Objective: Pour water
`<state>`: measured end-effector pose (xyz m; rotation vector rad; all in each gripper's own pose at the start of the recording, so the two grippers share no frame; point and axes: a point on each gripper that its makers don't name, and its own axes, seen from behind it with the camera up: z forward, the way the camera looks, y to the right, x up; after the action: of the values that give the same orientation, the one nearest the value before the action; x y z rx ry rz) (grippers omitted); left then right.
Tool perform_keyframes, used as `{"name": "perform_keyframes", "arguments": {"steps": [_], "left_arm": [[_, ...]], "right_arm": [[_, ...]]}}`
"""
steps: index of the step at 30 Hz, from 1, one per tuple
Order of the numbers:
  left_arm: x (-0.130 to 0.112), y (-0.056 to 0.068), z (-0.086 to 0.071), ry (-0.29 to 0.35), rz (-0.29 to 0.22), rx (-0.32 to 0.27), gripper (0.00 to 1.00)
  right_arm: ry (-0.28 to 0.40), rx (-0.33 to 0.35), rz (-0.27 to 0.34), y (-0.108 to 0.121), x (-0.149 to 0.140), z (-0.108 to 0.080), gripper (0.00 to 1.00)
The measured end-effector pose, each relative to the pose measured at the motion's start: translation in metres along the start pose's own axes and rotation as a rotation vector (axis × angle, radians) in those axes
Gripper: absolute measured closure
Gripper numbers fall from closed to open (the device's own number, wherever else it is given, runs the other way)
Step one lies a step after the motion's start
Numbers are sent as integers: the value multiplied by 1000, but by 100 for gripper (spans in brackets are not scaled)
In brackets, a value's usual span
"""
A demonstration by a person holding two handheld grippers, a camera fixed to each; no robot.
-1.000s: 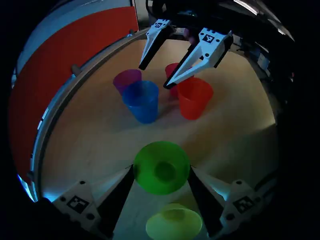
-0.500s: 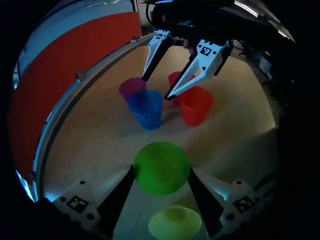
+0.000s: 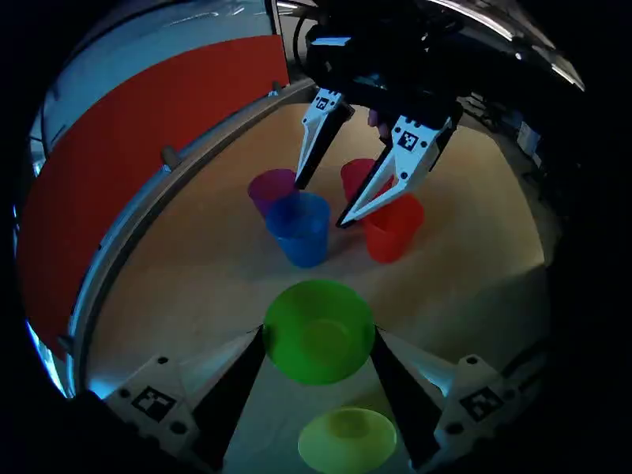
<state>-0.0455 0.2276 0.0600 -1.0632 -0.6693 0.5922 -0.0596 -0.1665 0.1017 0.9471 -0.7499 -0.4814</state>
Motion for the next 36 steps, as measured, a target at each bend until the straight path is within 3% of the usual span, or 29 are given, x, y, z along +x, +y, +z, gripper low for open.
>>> {"name": "perform_keyframes", "arguments": {"steps": [36], "left_arm": [[6, -6, -20, 60, -19, 24, 11]], "right_arm": [[-40, -6, -1, 2, 7, 22, 0]]}}
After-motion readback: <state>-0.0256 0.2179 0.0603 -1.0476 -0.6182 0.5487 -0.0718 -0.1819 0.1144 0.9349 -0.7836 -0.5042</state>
